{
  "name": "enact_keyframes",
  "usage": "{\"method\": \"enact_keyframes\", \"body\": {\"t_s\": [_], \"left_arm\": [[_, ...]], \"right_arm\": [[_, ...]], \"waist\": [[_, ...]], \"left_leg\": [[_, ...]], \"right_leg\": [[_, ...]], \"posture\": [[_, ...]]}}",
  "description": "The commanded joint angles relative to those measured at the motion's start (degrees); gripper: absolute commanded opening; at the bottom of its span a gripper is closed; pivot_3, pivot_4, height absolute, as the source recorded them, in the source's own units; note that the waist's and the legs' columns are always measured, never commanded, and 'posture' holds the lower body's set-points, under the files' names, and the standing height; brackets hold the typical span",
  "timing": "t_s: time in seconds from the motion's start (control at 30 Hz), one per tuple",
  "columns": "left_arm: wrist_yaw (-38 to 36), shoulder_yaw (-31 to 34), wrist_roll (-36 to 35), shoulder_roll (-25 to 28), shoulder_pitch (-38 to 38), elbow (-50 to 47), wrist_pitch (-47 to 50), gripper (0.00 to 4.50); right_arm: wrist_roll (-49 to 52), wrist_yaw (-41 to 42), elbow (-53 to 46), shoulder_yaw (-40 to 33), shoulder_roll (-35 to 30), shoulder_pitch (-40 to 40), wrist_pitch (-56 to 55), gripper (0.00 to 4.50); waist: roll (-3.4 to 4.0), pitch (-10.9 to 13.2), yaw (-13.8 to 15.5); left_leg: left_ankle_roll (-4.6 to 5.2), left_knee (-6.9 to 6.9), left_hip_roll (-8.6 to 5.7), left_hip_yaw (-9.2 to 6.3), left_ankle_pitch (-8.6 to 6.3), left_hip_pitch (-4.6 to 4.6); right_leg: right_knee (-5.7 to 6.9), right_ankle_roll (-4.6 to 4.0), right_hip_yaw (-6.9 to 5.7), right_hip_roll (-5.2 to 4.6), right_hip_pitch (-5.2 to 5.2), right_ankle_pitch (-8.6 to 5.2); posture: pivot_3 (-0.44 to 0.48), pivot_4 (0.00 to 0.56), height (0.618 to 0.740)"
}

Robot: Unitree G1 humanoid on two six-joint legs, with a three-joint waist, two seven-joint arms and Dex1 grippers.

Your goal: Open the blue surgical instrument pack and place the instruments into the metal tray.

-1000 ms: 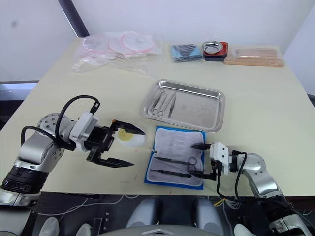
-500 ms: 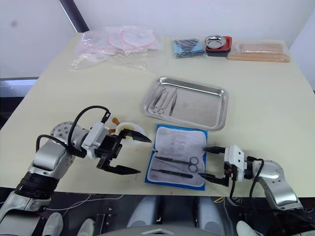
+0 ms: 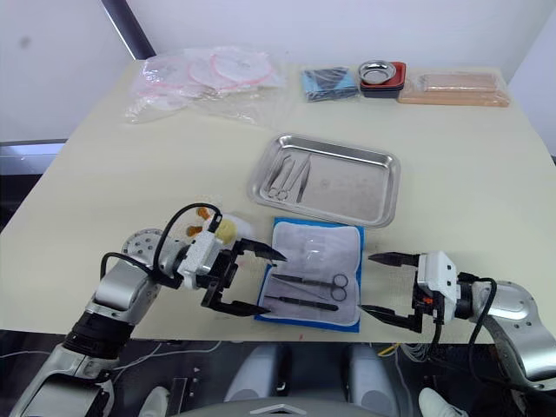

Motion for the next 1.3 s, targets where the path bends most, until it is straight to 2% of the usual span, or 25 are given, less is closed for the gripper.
{"method": "enact_keyframes", "body": {"t_s": [0.03, 0.37, 0.57, 0.8, 0.97, 1.3], "left_arm": [[0.72, -0.33, 1.58, -1.14, -0.08, 1.31, -2.12, 4.43], [0.76, -3.68, 7.12, -6.19, -1.53, 9.46, -8.57, 4.43], [3.12, -3.6, 10.19, -8.4, -3.45, 16.29, -12.68, 4.43], [0.42, -4.01, 10.07, -8.27, -3.76, 19.76, -14.58, 4.43], [0.57, -4.28, 13.02, -7.54, -5.71, 26.1, -17.27, 4.43], [-0.13, -4.64, 13.15, -7.0, -6.33, 30.13, -18.21, 4.43]], "right_arm": [[2.89, -0.35, -5.15, -3.03, -1.52, 0.75, 2.23, 4.5], [4.45, -1.43, -11.11, -5.16, -4.3, 0.95, 6.72, 4.5], [1.27, -1.94, -12.49, -4.32, -4.76, 2.87, 6.37, 4.5], [0.54, -2.62, -13.81, -4.32, -4.22, 5.11, 5.93, 4.5], [4.2, -2.48, -15.23, -7.62, -4.95, 5.13, 7.37, 4.5], [9.53, -2.73, -18.05, -11.39, -6.86, 3.25, 11.38, 4.5]], "waist": [[-0.03, 0.01, 0.02], [-0.04, 0.02, 0.05], [-0.05, 0.01, 0.07], [-0.04, 0.0, 0.04], [0.07, -0.07, 0.02], [0.24, -0.2, -0.38]], "left_leg": [[0.0, 0.01, 0.0, -0.01, 0.0, 0.01], [0.0, 0.37, -0.01, -0.03, 0.0, -0.03], [0.01, 0.72, 0.0, -0.05, 0.0, -0.11], [0.01, 0.82, -0.01, -0.03, 0.0, -0.14], [0.01, 0.82, 0.0, -0.05, 0.0, -0.06], [0.02, 0.8, 0.14, 0.01, 0.01, 0.69]], "right_leg": [[0.02, 0.0, 0.0, 0.01, 0.0, 0.0], [0.23, 0.0, -0.01, 0.02, 0.01, 0.0], [0.35, 0.05, -0.02, 0.03, 0.04, 0.04], [0.37, 0.17, 0.02, 0.03, 0.05, 0.12], [0.43, 0.15, 0.02, 0.06, 0.08, 0.13], [0.46, 0.2, 0.16, 0.24, 0.7, 0.13]], "posture": [[0.0, 0.15, 0.74], [0.0, 0.15, 0.74], [0.0, 0.15, 0.74], [0.0, 0.15, 0.74], [0.0, 0.15, 0.74], [0.0, 0.15, 0.74]]}}
